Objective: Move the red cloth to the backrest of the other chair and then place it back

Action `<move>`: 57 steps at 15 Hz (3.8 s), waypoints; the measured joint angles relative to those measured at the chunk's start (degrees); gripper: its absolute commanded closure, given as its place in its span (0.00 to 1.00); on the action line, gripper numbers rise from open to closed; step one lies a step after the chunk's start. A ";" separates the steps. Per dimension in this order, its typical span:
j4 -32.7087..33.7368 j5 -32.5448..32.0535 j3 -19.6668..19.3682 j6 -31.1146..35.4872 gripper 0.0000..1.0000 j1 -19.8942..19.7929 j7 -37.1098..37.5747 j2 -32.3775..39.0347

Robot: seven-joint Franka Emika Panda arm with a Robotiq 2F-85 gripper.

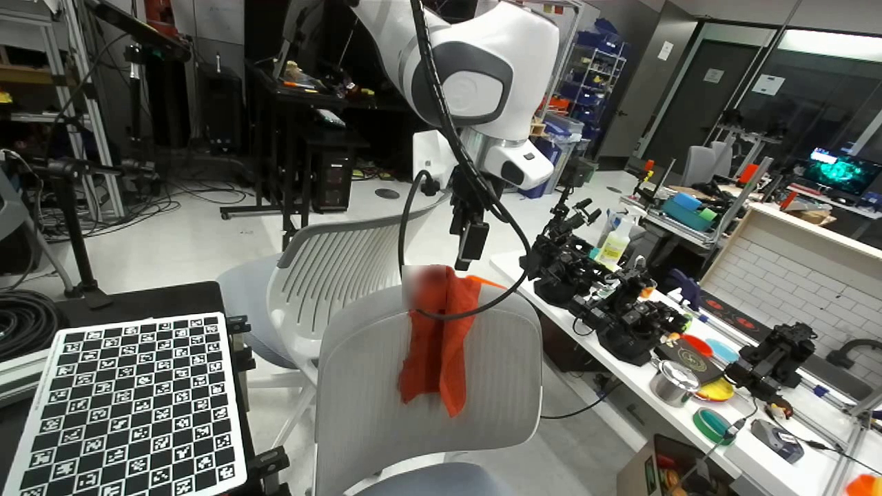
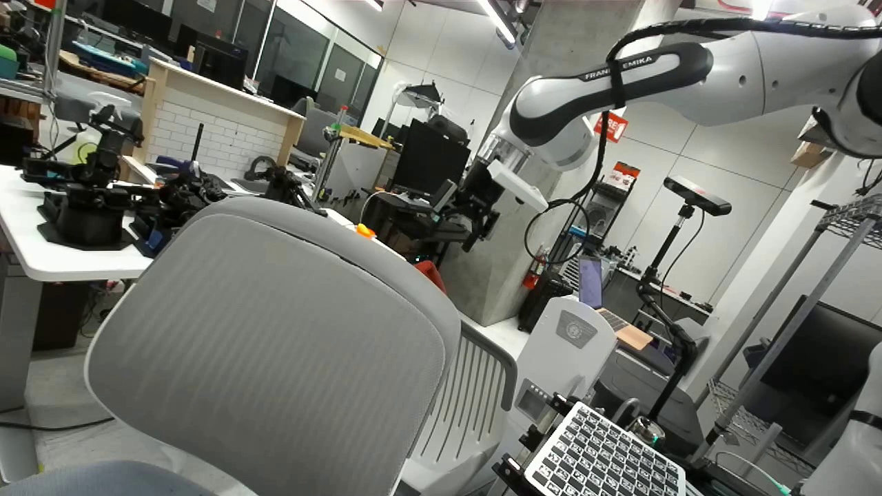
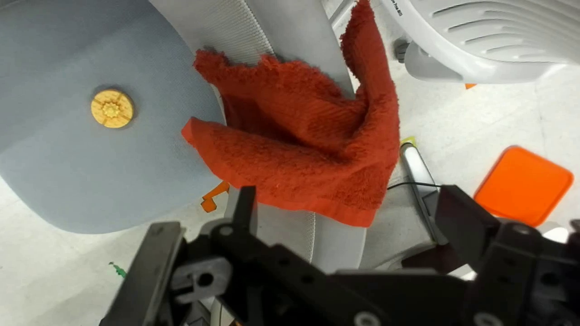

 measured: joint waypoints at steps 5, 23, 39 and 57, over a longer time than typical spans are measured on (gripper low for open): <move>3.36 -1.25 0.01 0.00 0.14 1.55 2.32 5.63; 12.27 -4.46 -1.12 -2.66 0.98 1.19 3.55 9.55; 21.96 -6.09 3.93 -17.33 0.98 4.00 1.38 -8.96; 7.04 -10.57 7.11 -14.50 0.98 8.55 2.18 -8.80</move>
